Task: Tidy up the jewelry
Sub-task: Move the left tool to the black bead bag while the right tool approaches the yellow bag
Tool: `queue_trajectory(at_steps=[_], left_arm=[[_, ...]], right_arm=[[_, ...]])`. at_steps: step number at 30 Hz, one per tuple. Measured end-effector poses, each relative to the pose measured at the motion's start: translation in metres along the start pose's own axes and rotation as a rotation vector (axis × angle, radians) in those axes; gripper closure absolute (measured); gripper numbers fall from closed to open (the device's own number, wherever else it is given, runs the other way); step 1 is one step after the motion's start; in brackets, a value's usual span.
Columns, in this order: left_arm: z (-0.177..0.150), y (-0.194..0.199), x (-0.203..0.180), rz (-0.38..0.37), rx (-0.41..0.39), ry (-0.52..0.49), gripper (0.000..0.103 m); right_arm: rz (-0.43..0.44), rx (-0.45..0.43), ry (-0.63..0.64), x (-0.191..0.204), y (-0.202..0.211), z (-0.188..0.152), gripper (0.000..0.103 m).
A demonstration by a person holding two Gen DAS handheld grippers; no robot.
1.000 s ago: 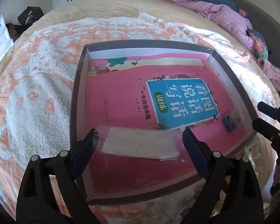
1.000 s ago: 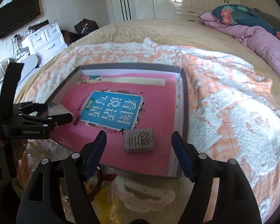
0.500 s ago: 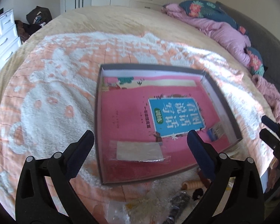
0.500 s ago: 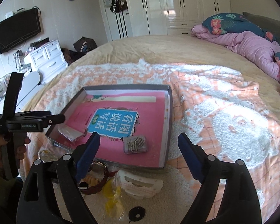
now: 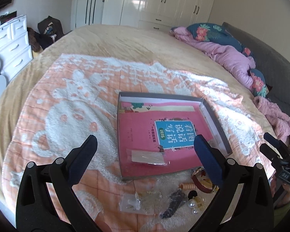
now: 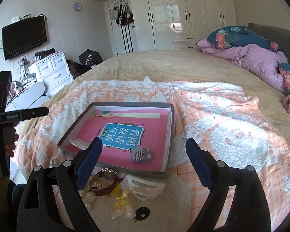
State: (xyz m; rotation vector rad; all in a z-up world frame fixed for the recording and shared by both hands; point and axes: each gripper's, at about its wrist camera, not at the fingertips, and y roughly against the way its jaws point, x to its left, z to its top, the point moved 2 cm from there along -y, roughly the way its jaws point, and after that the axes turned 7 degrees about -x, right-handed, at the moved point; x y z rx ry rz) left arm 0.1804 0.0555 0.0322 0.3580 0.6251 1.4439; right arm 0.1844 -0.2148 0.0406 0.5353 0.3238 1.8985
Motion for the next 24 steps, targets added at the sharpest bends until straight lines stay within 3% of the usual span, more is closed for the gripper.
queue_trajectory(at_steps=[9,24], left_arm=[[-0.009,0.027,-0.006,-0.011,-0.036,0.005,0.010],[-0.036,0.048,-0.010,-0.002,-0.028,-0.014,0.010]], right_arm=[[-0.003,-0.023,0.032,0.010,0.025,-0.002,0.007],[0.025,0.000,0.056,0.027,0.041,-0.019,0.006]])
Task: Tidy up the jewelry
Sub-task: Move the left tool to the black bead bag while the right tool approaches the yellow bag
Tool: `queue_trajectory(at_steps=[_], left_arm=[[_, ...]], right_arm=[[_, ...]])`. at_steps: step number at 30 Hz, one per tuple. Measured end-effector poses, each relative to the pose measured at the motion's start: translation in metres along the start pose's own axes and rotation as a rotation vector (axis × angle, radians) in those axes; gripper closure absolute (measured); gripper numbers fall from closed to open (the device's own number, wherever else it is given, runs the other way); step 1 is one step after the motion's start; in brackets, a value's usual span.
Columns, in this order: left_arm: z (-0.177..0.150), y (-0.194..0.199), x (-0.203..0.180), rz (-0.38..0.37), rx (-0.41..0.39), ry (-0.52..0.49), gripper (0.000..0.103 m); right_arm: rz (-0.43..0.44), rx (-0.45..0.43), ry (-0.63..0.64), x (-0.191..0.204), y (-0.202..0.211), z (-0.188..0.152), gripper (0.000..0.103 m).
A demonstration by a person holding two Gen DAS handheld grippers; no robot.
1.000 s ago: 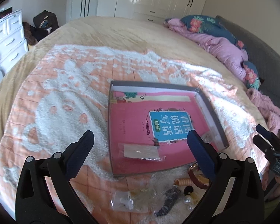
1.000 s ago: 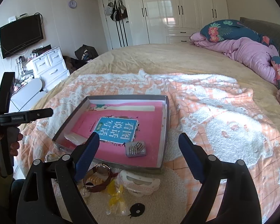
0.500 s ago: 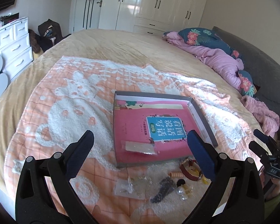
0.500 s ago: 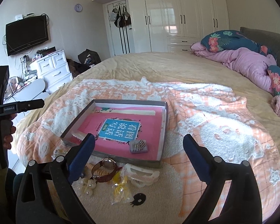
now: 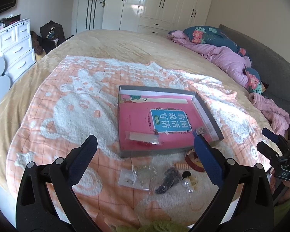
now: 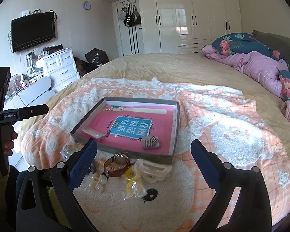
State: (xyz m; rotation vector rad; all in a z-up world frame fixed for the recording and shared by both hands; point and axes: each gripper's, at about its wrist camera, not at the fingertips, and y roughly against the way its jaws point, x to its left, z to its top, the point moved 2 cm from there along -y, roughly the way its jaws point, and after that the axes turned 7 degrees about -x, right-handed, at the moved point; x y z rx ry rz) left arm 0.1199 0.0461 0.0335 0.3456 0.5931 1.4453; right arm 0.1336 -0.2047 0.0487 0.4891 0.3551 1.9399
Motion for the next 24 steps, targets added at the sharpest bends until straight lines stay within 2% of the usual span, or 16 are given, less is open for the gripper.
queue_trajectory(at_steps=[24], left_arm=[[-0.042,0.000,-0.032,0.007,0.062,-0.123,0.009]], right_arm=[[0.039,0.082,0.010,0.017,-0.001,-0.035,0.006]])
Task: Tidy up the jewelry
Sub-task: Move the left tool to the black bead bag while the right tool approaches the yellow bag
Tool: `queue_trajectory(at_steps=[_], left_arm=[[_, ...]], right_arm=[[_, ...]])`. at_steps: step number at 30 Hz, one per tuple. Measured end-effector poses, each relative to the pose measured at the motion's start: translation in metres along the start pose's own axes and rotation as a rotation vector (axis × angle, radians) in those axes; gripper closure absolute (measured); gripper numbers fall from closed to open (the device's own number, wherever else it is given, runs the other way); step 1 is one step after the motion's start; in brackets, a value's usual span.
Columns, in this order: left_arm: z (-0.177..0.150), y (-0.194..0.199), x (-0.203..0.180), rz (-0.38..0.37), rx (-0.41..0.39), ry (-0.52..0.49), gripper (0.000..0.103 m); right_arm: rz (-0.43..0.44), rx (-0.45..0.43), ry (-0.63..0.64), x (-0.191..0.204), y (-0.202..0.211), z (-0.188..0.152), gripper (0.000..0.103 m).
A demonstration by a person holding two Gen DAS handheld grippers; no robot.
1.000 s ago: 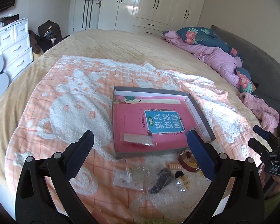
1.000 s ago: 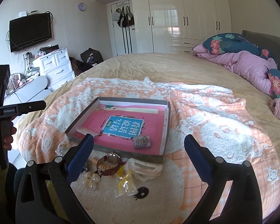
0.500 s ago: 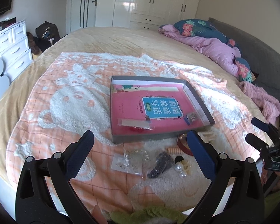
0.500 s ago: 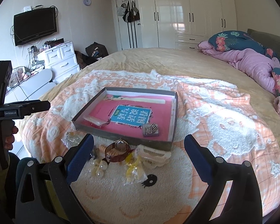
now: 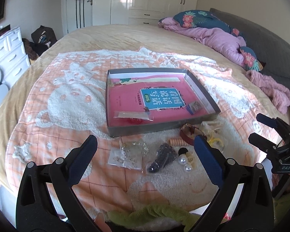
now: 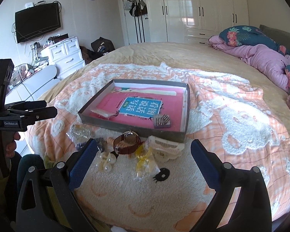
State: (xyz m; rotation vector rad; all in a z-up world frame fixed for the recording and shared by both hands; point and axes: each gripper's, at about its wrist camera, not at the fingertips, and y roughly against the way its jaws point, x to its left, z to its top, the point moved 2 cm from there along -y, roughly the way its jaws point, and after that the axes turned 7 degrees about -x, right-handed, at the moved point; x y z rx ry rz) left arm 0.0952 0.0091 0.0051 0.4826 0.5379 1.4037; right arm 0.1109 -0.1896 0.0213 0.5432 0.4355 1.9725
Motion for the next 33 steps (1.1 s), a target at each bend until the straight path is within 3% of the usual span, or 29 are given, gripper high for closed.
queue_trajectory(at_steps=[18,26,33], left_arm=[[-0.033,-0.011,-0.007,-0.021,0.072,-0.046,0.010],[-0.048,-0.025,-0.010,-0.047,0.122,-0.076,0.038],[-0.060,-0.043,-0.018,-0.060,0.180,-0.114,0.040]], right_arm=[[0.007,0.041,-0.010,-0.001,-0.003,-0.017,0.006],[0.009,0.051,-0.020,-0.003,-0.005,-0.022,0.006],[0.001,0.086,-0.039,-0.008,-0.018,-0.036,0.006]])
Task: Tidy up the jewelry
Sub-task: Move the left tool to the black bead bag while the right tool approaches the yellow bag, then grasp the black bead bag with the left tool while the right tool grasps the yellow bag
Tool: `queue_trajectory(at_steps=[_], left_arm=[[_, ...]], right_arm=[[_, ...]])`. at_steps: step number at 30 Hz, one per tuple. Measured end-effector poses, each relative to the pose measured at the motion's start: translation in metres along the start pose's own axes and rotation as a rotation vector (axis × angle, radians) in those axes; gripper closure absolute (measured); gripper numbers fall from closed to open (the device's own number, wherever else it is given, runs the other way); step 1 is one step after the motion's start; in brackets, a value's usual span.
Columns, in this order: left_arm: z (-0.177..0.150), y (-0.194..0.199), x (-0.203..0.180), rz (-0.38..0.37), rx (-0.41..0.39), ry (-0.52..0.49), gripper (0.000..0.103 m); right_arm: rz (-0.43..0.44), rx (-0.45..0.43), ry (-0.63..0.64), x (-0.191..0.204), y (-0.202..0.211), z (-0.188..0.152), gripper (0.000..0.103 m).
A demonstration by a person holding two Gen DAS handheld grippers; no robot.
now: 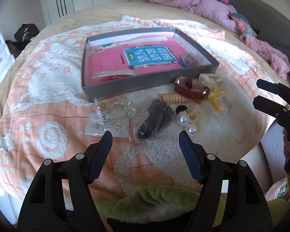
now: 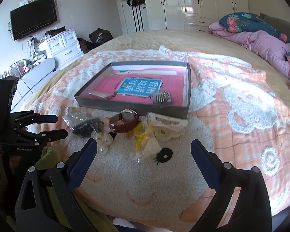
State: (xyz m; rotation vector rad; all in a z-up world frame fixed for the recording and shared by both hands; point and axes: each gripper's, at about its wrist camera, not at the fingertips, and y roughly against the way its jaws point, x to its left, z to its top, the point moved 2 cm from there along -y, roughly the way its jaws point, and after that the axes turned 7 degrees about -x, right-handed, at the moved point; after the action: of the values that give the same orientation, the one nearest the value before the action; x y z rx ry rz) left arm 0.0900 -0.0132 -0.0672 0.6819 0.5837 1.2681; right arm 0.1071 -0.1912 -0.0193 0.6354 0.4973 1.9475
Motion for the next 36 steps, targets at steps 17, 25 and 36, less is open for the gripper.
queue_trajectory(at_steps=[17,25,36], left_arm=[[-0.001,-0.031,0.000,-0.030,0.059,-0.011,0.057],[0.007,-0.044,-0.009,-0.024,0.067,-0.067,0.057],[0.007,-0.064,-0.023,0.003,0.091,-0.157,0.066]], right_arm=[[0.053,0.116,-0.033,-0.003,-0.077,-0.021,0.036],[0.071,0.099,-0.029,-0.007,-0.085,-0.019,0.064],[0.106,0.075,-0.046,-0.017,-0.064,-0.019,0.080]])
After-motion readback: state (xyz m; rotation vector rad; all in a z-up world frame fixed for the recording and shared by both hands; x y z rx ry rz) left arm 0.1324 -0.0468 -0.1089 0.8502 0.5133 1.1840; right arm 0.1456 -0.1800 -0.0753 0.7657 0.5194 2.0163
